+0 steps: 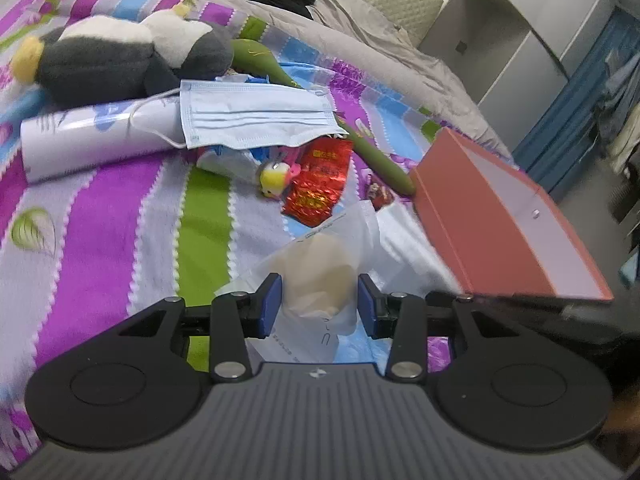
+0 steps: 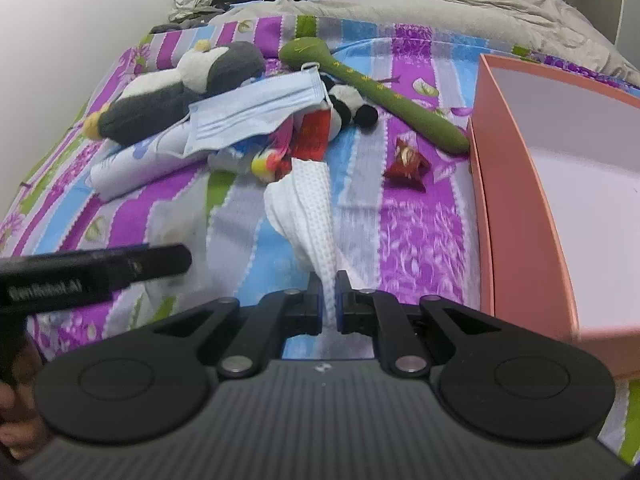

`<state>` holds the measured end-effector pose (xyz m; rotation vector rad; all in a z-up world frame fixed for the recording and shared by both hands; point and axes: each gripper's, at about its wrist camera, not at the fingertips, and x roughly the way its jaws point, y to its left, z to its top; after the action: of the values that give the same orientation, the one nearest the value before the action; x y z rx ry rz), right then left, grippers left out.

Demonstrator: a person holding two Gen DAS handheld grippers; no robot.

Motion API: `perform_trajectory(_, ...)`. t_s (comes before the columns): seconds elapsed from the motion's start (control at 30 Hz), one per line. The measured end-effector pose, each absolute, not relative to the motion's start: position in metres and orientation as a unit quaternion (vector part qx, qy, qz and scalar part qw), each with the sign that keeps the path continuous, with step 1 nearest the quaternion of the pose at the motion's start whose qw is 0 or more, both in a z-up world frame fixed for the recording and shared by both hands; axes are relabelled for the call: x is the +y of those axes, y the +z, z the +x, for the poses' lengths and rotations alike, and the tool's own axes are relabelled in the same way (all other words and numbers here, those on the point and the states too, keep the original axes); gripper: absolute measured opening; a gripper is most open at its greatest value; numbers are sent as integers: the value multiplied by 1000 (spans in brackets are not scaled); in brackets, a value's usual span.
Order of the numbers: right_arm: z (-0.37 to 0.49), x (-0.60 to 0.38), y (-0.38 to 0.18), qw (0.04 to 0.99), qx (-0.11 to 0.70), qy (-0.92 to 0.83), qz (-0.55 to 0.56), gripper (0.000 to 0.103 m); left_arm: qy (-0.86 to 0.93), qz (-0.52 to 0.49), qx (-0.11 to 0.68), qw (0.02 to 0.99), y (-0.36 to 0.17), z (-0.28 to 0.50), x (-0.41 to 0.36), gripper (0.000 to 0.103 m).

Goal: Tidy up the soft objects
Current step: 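Lift the white wipe with the right gripper and pull it free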

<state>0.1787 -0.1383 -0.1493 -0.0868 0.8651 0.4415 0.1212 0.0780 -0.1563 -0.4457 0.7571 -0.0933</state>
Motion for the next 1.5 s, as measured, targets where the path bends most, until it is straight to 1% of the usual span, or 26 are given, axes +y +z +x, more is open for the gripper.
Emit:
perform_trajectory(0.17, 161, -145, -158, 882, 422, 208, -38, 12, -42, -223, 382, 896, -162, 104, 71, 47)
perform_trajectory(0.27, 153, -150, -163, 882, 422, 210, -23, 16, -39, -215, 386, 896, -163, 98, 68, 46)
perform_trajectory(0.3, 151, -151, -165, 882, 422, 210, -20, 28, -38, -212, 385, 897, -163, 96, 68, 46)
perform_trajectory(0.33, 150, -152, -166, 882, 422, 207, -17, 46, -37, -211, 385, 898, -163, 96, 69, 46)
perform_trajectory(0.37, 149, -154, -167, 883, 421, 208, -9, 54, -36, -210, 385, 898, -163, 95, 70, 46)
perform_trajectory(0.4, 148, -155, -168, 883, 418, 211, -3, 65, -36, -211, 385, 898, -163, 95, 71, 46)
perform_trajectory(0.43, 147, -157, -168, 885, 413, 214, 5, 69, -36, -211, 385, 897, -163, 94, 72, 46)
perform_trajectory(0.6, 149, -154, -169, 889, 401, 220, 10, 69, -29, -211, 384, 898, -161, 91, 76, 46)
perform_trajectory(0.77, 157, -142, -178, 879, 411, 240, 14, 69, -18, -210, 387, 898, -163, 88, 81, 46)
perform_trajectory(1.0, 157, -117, -206, 867, 437, 231, -60, 66, -9, -203, 394, 896, -169, 85, 84, 46)
perform_trajectory(1.07, 153, -110, -210, 869, 430, 227, -87, 63, -8, -203, 396, 895, -171, 85, 85, 46)
perform_trajectory(1.13, 150, -106, -210, 871, 426, 221, -108, 52, -8, -204, 397, 895, -172, 85, 85, 46)
perform_trajectory(1.17, 149, -105, -210, 872, 423, 220, -113, 49, -8, -204, 397, 895, -172, 85, 85, 46)
perform_trajectory(1.2, 149, -105, -210, 872, 422, 219, -116, 41, -8, -204, 397, 895, -172, 85, 84, 46)
perform_trajectory(1.23, 149, -105, -209, 873, 421, 215, -117, 29, -9, -204, 397, 895, -171, 85, 84, 46)
perform_trajectory(1.3, 150, -107, -208, 875, 421, 209, -117, 16, -10, -202, 395, 896, -169, 86, 83, 47)
perform_trajectory(1.33, 152, -109, -206, 876, 423, 205, -112, 13, -10, -202, 395, 896, -168, 86, 82, 46)
perform_trajectory(1.5, 157, -119, -193, 879, 427, 200, -77, 12, -13, -201, 389, 899, -155, 88, 81, 46)
